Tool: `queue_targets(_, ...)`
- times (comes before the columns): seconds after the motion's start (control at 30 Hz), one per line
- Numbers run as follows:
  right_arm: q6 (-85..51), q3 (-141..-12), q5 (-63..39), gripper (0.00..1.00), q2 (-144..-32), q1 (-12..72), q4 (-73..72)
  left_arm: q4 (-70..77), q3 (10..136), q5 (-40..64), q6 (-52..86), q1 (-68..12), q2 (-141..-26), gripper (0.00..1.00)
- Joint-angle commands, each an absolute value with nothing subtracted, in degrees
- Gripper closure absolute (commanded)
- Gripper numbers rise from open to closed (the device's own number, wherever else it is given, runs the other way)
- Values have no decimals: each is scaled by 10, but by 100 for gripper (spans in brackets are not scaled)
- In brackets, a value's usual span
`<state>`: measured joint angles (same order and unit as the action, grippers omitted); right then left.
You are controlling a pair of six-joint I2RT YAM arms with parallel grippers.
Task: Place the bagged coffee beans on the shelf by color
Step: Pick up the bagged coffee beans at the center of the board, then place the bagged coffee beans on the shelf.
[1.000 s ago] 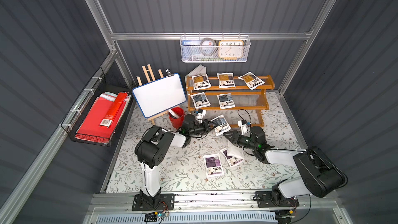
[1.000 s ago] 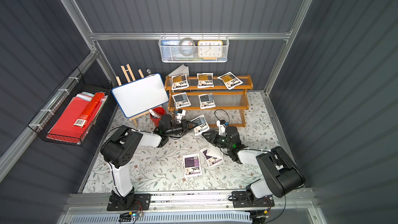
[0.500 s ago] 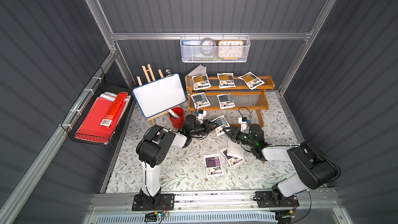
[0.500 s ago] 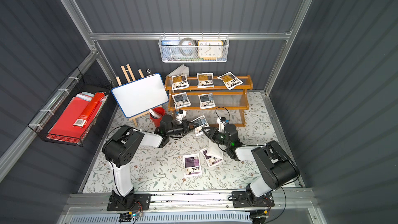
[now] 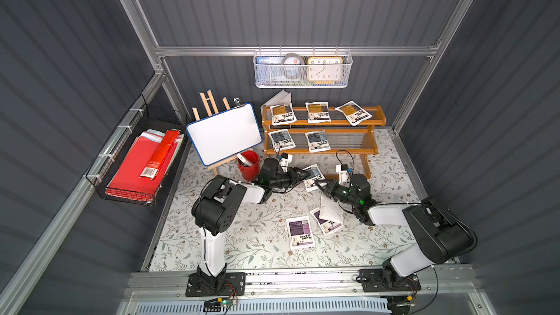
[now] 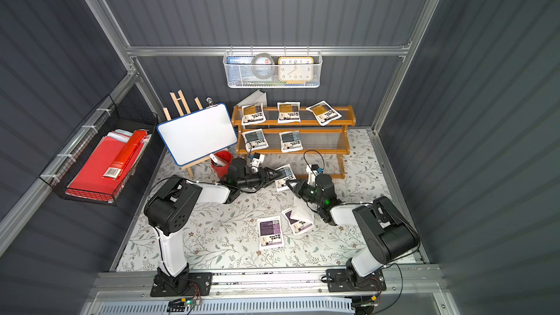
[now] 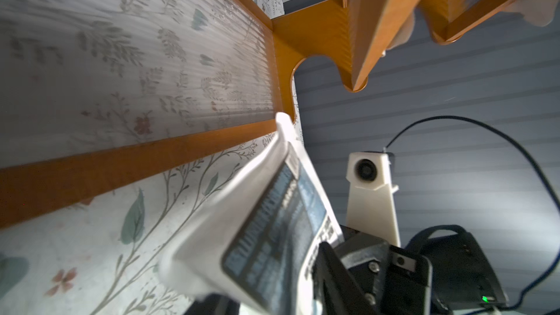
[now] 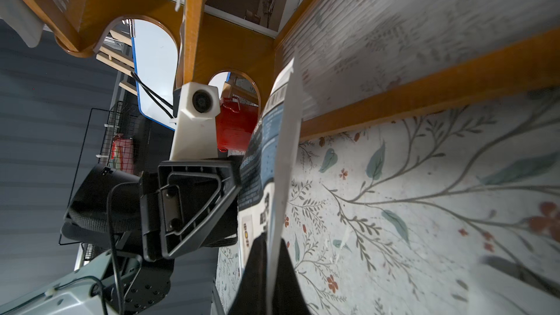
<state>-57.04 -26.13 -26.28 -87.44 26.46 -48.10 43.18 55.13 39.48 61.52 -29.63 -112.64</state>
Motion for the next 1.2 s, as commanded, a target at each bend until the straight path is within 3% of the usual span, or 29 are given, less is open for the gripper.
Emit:
queue_targets(0.0,-506,-239,-261,100,-821,265,-401,329,578,343,550,-286,-1105,52)
queue_targets(0.33,-403,-224,-231,100,-580,226,-194,177,616,197,452,-282,-1089,52)
queue_targets(0.47,-395,-244,-214,100,-539,183,-170,160,616,173,435,-282,-1086,49)
queue_targets(0.77,-398,-359,-287,100,-671,66,-227,151,616,128,391,-292,-1072,49)
queue_targets(1.17,-423,-493,-335,100,-866,5,-279,121,598,113,368,-296,-1038,48)
